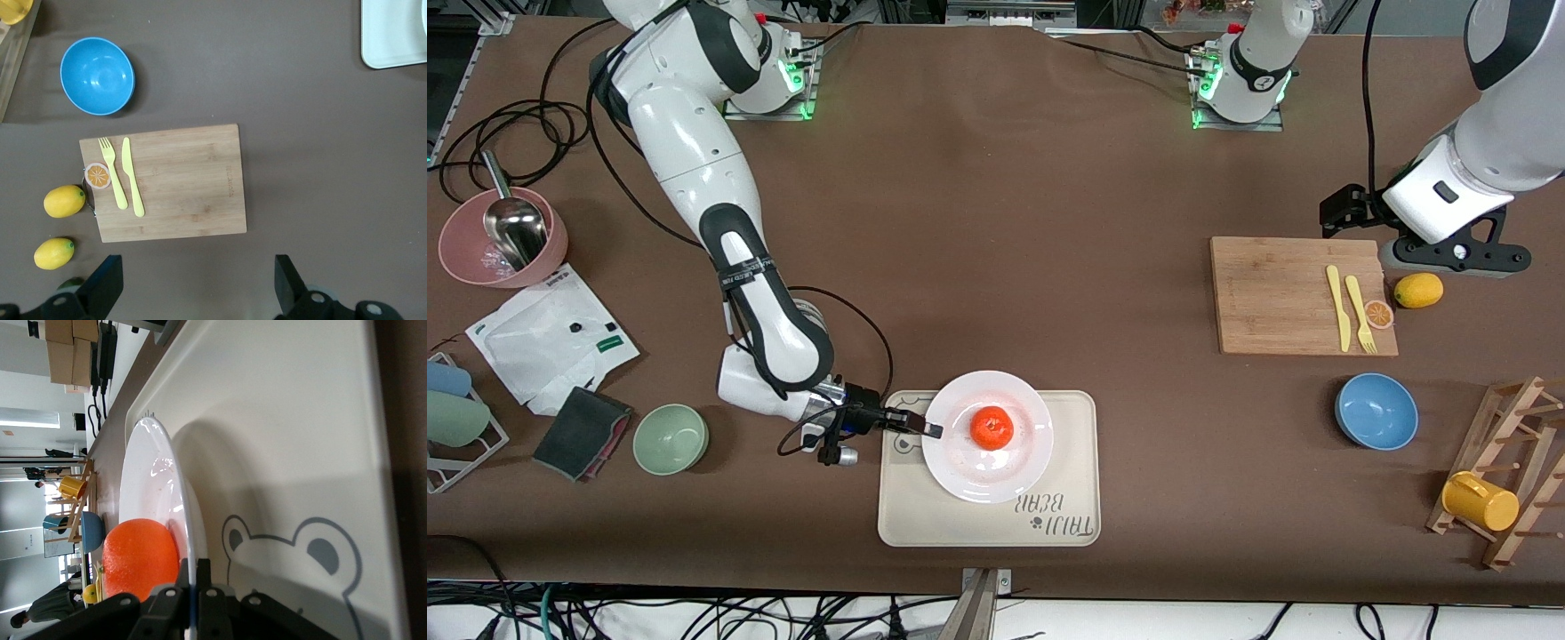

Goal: Place orange and plate with both arms

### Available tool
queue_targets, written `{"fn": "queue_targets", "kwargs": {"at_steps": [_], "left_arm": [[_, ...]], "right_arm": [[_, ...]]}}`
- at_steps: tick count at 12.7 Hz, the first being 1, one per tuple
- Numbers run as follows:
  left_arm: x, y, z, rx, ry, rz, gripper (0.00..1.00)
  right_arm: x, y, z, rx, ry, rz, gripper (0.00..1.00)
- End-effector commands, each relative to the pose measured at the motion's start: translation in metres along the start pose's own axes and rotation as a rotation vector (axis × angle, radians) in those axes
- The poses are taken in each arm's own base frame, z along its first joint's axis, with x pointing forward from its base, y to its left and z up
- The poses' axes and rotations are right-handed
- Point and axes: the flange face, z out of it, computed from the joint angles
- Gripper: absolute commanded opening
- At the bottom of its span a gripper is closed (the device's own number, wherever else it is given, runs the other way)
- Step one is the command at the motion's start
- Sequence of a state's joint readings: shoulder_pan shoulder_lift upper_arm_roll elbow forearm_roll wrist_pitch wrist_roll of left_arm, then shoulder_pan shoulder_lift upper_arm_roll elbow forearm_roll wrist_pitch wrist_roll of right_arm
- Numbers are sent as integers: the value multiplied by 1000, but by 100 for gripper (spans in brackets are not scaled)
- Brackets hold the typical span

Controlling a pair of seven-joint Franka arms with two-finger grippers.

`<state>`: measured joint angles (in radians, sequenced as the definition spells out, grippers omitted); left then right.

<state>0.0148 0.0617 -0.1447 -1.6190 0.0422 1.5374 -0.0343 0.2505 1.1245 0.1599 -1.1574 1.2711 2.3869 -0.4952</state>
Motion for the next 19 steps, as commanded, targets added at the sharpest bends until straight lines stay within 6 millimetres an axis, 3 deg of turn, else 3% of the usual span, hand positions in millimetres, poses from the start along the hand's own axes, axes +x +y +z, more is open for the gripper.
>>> {"fn": "queue_targets", "kwargs": {"at_steps": [1,3,4,6,8,10,15,19], "left_arm": [[-6,-1,-7,-21,-28,0,100],[-9,0,-7,-19,-46,3,100],[-8,-1,-7,-20,-46,2,100],[-8,-2,-9,-20,-40,2,100],[-8,-3,-11,-19,-35,0,100],[-7,-3,-10,-19,-37,0,100],[-7,-5,-10,-20,-37,-5,100],[-7,-7,-10,-20,-39,-8,100]], "right_arm": [[7,-1,2,-2,12,-20,10],[9,-5,0,1,17,-19,41],[10,-5,-2,0,20,-19,50],[13,-12,-6,4,22,-28,57],[16,-15,-12,-12,23,-48,57],[13,-31,-19,-43,4,-40,58],[-16,-52,-46,-154,-65,-87,58],[-41,-56,-93,-293,-131,-170,60]]}}
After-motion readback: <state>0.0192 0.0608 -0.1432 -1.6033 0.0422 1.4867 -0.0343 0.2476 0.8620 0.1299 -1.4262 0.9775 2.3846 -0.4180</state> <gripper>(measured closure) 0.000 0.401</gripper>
